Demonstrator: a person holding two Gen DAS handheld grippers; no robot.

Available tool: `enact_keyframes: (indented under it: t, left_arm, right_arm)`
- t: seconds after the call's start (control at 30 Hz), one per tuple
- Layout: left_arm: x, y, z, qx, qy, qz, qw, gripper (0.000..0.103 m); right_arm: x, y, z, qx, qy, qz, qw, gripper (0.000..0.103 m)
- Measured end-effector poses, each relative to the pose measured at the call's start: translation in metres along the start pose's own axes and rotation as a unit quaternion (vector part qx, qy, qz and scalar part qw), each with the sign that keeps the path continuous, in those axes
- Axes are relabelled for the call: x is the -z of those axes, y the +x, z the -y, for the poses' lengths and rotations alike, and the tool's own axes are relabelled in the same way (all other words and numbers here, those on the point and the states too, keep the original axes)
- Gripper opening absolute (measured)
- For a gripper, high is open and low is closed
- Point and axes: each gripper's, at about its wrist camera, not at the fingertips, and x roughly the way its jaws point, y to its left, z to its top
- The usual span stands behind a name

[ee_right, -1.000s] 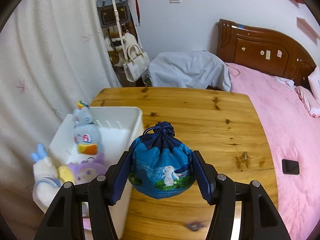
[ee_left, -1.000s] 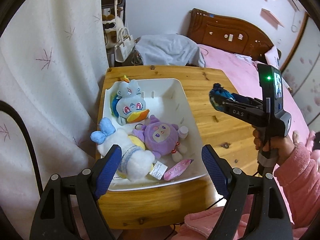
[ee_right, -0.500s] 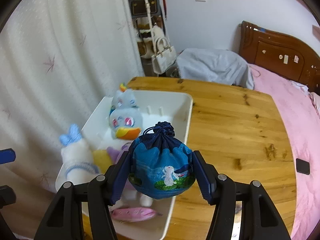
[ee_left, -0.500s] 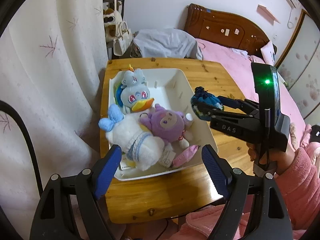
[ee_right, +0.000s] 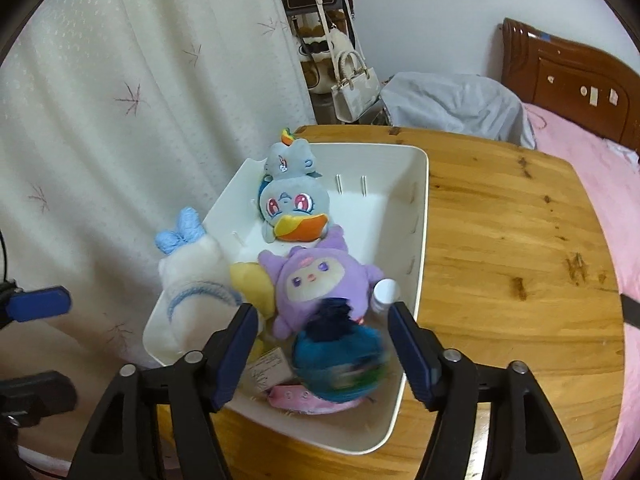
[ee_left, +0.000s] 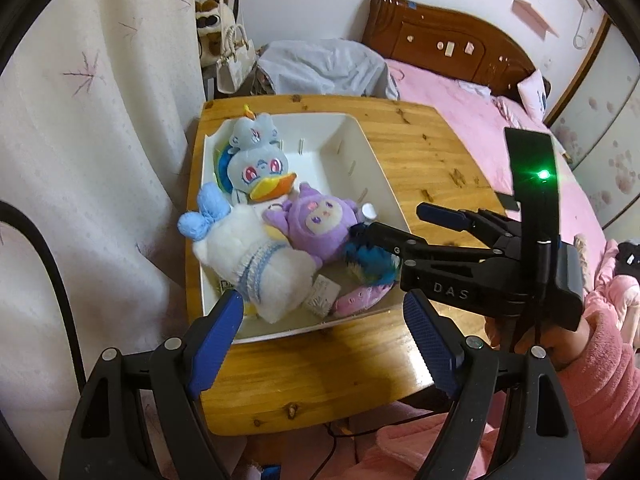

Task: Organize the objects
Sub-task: 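Open the right gripper to drop the pouch into the tray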

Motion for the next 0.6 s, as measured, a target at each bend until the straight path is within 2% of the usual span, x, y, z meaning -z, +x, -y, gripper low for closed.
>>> enact_keyframes:
  t: [0.23,0.4,0.6]
  left_arm:
    - [0.008,0.011,0.017,-0.015,-0.023,-0.028,0.9992,0.085]
    - [0.016,0.017,0.033,-0.027,-0.043,-0.044,0.9977,0.085]
    - [0.024,0.028,0.063,-0.037,-0.051,-0.065,0.9959,0.085]
  right_arm:
    - [0.022,-0.011,0.006,-0.013,-0.004,-0.023,1.000,0.080]
    - [0.051,-0.027,0.034,-0.017,0.042,-0.051,0.998,0.082]
    - [0.088,-0.055,0.072,0.017,0.079,-0.082,0.993,0.088]
